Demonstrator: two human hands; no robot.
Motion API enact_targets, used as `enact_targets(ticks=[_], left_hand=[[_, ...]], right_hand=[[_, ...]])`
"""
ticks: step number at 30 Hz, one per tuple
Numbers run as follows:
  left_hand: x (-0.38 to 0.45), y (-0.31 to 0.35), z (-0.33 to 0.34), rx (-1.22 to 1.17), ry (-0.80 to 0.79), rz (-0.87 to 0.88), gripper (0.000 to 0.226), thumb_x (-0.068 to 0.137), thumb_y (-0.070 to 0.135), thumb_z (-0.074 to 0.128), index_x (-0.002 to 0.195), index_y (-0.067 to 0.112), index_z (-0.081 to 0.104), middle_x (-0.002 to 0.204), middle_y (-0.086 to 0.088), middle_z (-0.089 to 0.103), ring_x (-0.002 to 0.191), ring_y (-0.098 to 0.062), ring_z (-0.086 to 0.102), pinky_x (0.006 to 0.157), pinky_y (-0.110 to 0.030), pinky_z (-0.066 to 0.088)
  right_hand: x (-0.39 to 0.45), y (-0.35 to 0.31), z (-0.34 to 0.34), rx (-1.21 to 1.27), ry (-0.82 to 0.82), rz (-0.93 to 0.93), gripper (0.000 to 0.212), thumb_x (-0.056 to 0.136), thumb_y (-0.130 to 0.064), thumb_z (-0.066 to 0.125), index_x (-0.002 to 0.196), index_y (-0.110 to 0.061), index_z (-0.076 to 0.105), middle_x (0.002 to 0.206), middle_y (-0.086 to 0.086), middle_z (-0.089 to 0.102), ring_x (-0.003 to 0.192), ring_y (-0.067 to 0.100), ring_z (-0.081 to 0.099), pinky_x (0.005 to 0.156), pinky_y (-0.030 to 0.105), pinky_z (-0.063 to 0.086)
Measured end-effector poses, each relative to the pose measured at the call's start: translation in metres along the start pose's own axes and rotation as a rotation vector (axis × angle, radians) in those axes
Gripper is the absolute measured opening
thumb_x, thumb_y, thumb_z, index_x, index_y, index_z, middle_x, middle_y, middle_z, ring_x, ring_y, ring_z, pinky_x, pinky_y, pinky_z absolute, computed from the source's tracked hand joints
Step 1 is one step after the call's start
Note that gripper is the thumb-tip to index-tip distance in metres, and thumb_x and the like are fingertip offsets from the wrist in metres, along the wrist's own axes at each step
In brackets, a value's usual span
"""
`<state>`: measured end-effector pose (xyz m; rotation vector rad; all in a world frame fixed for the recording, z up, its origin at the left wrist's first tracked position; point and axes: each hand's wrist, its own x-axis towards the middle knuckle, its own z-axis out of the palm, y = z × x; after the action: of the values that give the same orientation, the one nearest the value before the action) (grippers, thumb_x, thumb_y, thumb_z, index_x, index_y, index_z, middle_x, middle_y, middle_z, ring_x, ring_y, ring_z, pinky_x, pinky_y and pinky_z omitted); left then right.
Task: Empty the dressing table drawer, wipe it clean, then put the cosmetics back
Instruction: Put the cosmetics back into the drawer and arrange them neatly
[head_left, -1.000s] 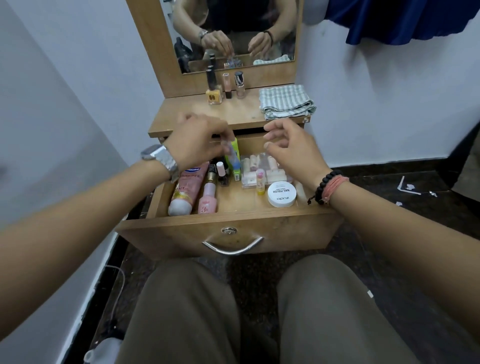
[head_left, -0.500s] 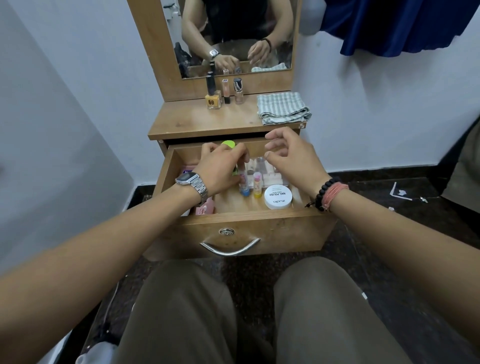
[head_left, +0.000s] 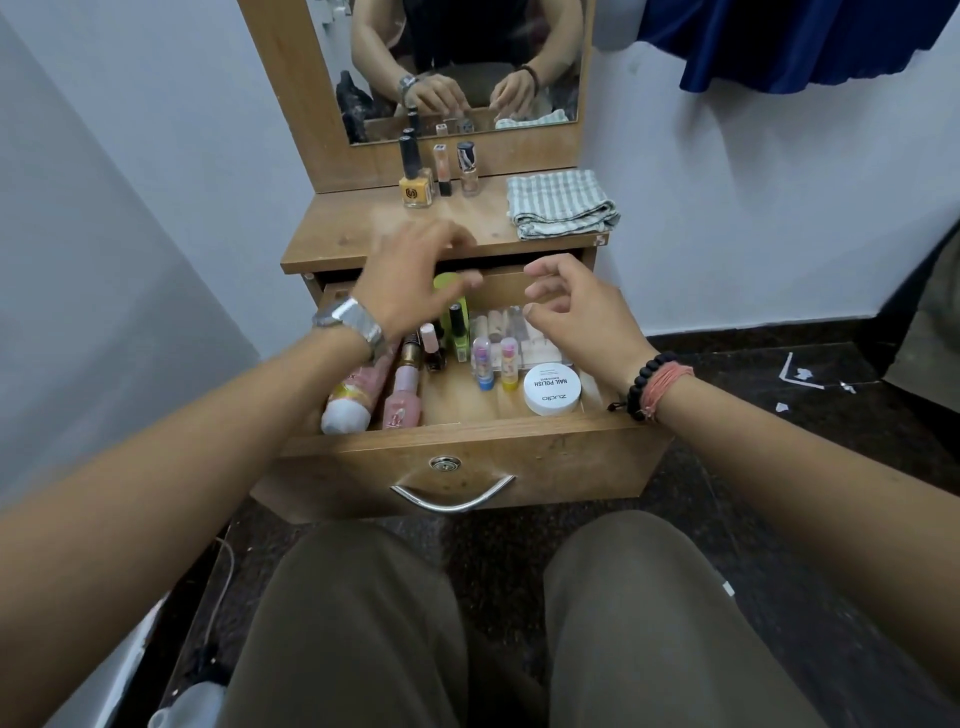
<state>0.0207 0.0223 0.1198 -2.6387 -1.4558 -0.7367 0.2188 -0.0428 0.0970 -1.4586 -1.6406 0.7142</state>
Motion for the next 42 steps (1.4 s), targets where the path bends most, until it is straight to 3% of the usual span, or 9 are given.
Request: enact_targets(ticks=[5, 9, 12, 17, 21, 30, 34, 39, 42], left_hand=[[0.055, -0.031, -0.012, 0.027, 0.161, -0.174, 0.045, 0.089, 0.026, 0.061, 0.131, 0.015, 0.051, 0.133, -0.005, 0.050, 0.121, -0.021, 0.048, 0.101, -0.032, 0.039], [0.092, -0.053, -0.017, 0.132, 0.119, -0.266, 0.058, 0.089, 0.022, 0.059, 0.143, 0.013, 0.040, 0.147, -0.006, 0.039, 0.132, -0.027, 0.040, 0.108, -0.036, 0.034], [0.106, -0.059, -0.018, 0.184, 0.073, -0.292, 0.055, 0.090, 0.014, 0.058, 0.142, 0.013, 0.043, 0.148, -0.007, 0.040, 0.133, -0.028, 0.040, 0.106, -0.039, 0.036], [0.116, -0.062, -0.021, 0.198, 0.059, -0.324, 0.045, 0.090, 0.017, 0.059, 0.135, 0.016, 0.053, 0.138, -0.010, 0.052, 0.125, -0.031, 0.048, 0.101, -0.041, 0.042], [0.113, -0.064, -0.024, 0.141, 0.152, -0.313, 0.027, 0.088, 0.018, 0.063, 0.115, 0.017, 0.063, 0.122, -0.007, 0.062, 0.111, -0.026, 0.057, 0.088, -0.035, 0.046], [0.062, -0.038, -0.061, 0.025, 0.265, -0.163, 0.023, 0.083, 0.033, 0.070, 0.100, 0.018, 0.067, 0.096, 0.001, 0.068, 0.089, -0.012, 0.062, 0.078, -0.028, 0.051], [0.015, -0.017, -0.069, -0.055, 0.183, -0.131, 0.023, 0.081, 0.034, 0.073, 0.095, 0.017, 0.068, 0.086, 0.006, 0.066, 0.081, -0.006, 0.061, 0.075, -0.022, 0.048], [-0.027, -0.005, -0.050, -0.056, -0.006, -0.129, 0.017, 0.077, 0.030, 0.076, 0.089, 0.019, 0.069, 0.078, 0.009, 0.065, 0.073, -0.004, 0.059, 0.064, -0.008, 0.039], [-0.041, -0.004, -0.034, -0.023, -0.079, -0.125, 0.017, 0.075, 0.037, 0.077, 0.083, 0.024, 0.067, 0.074, 0.012, 0.064, 0.071, -0.005, 0.060, 0.062, -0.019, 0.047]], right_hand=[[0.002, 0.002, 0.004, -0.015, -0.017, -0.008, 0.038, 0.088, -0.013, 0.060, 0.125, -0.021, 0.054, 0.108, -0.002, 0.063, 0.092, 0.012, 0.062, 0.085, 0.023, 0.049], [0.003, 0.003, 0.007, -0.002, -0.036, -0.009, 0.039, 0.088, -0.014, 0.058, 0.126, -0.021, 0.053, 0.109, -0.004, 0.062, 0.093, 0.010, 0.061, 0.082, 0.017, 0.048], [0.004, 0.003, 0.007, 0.020, -0.041, -0.012, 0.039, 0.088, -0.013, 0.059, 0.125, -0.022, 0.054, 0.108, -0.005, 0.062, 0.089, 0.007, 0.061, 0.083, 0.018, 0.049], [0.007, 0.005, 0.007, 0.022, -0.046, -0.018, 0.039, 0.088, -0.013, 0.059, 0.125, -0.022, 0.054, 0.108, -0.006, 0.062, 0.087, 0.005, 0.061, 0.079, 0.014, 0.048], [0.009, 0.007, 0.005, 0.013, -0.032, -0.014, 0.038, 0.088, -0.013, 0.059, 0.126, -0.021, 0.054, 0.109, -0.006, 0.062, 0.083, 0.001, 0.059, 0.073, 0.008, 0.046], [0.007, -0.001, -0.004, 0.024, 0.004, -0.021, 0.036, 0.089, -0.015, 0.060, 0.124, -0.021, 0.055, 0.110, -0.004, 0.063, 0.090, 0.008, 0.062, 0.082, 0.020, 0.051], [0.006, -0.008, -0.005, 0.045, 0.029, -0.023, 0.034, 0.087, -0.015, 0.060, 0.120, -0.023, 0.056, 0.107, -0.005, 0.064, 0.089, 0.008, 0.063, 0.081, 0.024, 0.054], [0.002, -0.020, -0.001, 0.059, 0.027, -0.040, 0.032, 0.088, -0.014, 0.059, 0.119, -0.022, 0.057, 0.107, -0.005, 0.064, 0.088, 0.005, 0.062, 0.070, 0.010, 0.048], [0.000, -0.025, -0.001, 0.068, 0.023, -0.043, 0.031, 0.087, -0.014, 0.060, 0.118, -0.022, 0.057, 0.107, -0.004, 0.064, 0.090, 0.007, 0.063, 0.070, 0.016, 0.050]])
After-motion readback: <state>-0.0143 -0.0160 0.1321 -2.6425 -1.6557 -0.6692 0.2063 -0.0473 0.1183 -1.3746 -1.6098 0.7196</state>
